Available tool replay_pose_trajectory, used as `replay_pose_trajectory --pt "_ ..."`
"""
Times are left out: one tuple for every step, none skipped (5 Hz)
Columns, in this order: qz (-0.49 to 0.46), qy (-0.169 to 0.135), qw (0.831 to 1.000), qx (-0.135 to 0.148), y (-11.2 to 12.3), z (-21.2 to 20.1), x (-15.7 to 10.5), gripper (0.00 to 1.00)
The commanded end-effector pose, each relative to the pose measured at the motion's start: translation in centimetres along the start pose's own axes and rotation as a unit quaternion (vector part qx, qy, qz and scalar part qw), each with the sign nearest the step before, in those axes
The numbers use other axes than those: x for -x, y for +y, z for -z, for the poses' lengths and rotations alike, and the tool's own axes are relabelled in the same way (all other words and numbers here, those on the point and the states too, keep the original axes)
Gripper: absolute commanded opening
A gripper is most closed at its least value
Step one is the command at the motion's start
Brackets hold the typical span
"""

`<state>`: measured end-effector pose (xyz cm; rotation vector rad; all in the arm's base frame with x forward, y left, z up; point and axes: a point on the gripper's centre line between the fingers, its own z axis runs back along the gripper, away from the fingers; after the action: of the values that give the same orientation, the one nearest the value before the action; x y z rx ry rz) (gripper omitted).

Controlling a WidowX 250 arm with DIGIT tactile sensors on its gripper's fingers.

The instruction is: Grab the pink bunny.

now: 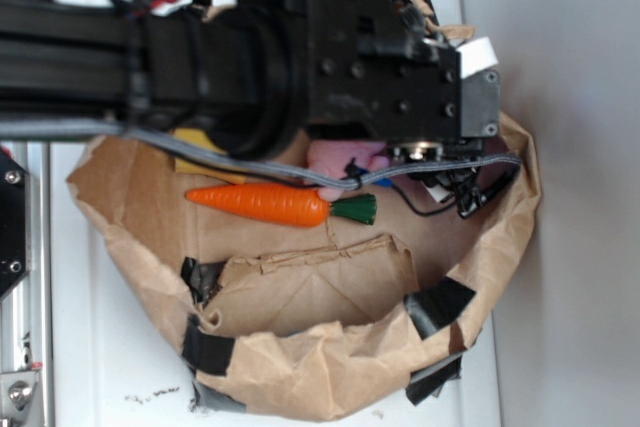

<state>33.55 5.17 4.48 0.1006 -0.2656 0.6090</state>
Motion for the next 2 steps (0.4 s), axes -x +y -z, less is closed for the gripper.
replay_pose_trajectory --pt "-0.018 -0.035 0.999 0.009 -0.22 -0.76 -1.60 0.00" --pt "-0.029 -0.041 0.999 0.010 -0.43 -0.76 -1.43 0.00"
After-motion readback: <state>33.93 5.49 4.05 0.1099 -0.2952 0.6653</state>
